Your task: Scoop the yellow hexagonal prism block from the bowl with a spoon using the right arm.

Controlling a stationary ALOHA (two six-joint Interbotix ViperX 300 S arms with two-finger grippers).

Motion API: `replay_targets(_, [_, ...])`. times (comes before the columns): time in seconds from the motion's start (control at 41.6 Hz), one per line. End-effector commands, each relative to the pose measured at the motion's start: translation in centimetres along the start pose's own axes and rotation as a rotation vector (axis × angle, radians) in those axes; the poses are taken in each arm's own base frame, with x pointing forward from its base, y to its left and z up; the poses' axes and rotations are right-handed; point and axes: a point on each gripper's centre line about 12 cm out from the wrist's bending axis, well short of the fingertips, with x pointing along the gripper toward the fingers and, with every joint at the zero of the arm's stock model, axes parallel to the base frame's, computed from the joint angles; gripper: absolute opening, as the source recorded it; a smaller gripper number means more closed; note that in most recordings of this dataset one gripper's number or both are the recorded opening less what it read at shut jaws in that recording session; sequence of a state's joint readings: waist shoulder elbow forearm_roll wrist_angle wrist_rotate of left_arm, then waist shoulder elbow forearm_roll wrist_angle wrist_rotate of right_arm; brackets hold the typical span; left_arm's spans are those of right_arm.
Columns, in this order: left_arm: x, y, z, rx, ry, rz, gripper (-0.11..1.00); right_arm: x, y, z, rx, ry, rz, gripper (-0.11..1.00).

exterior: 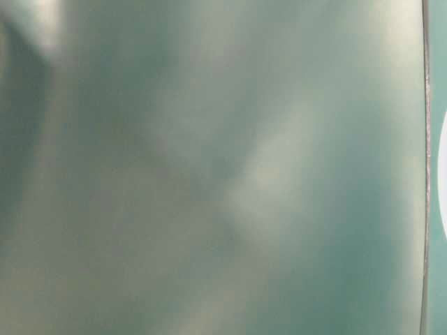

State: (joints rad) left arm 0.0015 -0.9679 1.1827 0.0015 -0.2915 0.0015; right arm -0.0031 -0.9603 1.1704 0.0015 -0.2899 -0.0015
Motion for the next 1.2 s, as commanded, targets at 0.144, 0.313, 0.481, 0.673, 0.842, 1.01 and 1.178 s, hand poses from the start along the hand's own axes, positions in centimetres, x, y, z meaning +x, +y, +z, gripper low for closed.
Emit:
replay_targets(0.144, [0.3,0.0,0.8,0.004,-0.021,-0.003,0.0,0.3,-0.1,0.2,0.004,-0.006,-0.003,0.0])
replay_targets(0.313, [0.3,0.0,0.8,0.004,-0.021,-0.003,0.0,0.3,-0.1,0.2,0.004,-0.008,-0.003,0.0])
replay_targets(0.481, [0.3,0.0,0.7,0.006,-0.017,-0.002,0.0,0.4,0.0,0.0,0.004,0.0,-0.002,0.02])
replay_targets(0.673, [0.3,0.0,0.6,0.004,-0.012,-0.003,0.0,0.7,0.0,-0.7,0.005,0.026,0.001,0.3])
replay_targets(0.842, [0.3,0.0,0.6,0.006,-0.015,-0.003,0.0,1.2,0.2,-1.7,0.008,0.055,0.007,0.55])
replay_targets(1.01, [0.3,0.0,0.6,0.004,-0.014,-0.001,0.0,1.9,0.9,-3.7,0.016,0.075,0.039,0.56])
replay_targets(1.178, [0.3,0.0,0.5,0.006,-0.012,-0.003,0.0,2.1,1.7,-6.9,0.064,0.085,0.06,0.56])
